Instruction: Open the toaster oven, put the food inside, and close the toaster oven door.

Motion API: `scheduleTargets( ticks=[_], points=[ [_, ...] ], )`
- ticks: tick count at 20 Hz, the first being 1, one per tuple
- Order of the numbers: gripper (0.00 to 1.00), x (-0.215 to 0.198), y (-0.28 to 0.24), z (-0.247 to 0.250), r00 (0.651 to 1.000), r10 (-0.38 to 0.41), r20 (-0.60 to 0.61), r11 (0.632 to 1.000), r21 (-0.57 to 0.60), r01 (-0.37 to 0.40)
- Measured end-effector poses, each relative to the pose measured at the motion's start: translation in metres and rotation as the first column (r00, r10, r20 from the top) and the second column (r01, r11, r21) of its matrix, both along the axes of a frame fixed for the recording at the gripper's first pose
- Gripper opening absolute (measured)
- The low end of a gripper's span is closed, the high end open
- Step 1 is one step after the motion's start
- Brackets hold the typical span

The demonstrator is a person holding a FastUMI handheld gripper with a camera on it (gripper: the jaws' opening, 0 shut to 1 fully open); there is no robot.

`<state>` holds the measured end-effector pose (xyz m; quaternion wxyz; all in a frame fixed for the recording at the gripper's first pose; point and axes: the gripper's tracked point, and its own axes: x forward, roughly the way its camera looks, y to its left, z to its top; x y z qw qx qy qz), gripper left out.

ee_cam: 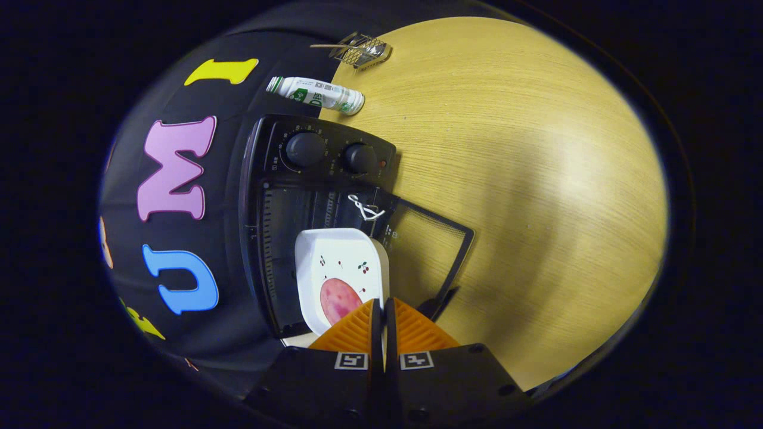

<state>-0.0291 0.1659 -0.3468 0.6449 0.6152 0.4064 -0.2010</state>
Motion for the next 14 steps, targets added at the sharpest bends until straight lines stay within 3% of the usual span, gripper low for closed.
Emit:
scheduleTargets(
  ticks=[3, 14],
  points=[
    [0.05, 0.025, 0.016, -0.009, 0.997, -0.08, -0.021, 0.997, -0.01, 0.08],
    [0.05, 0.08, 0.041, -0.03, 0.97, -0.24, -0.033, 0.97, -0.058, 0.237]
  ],
)
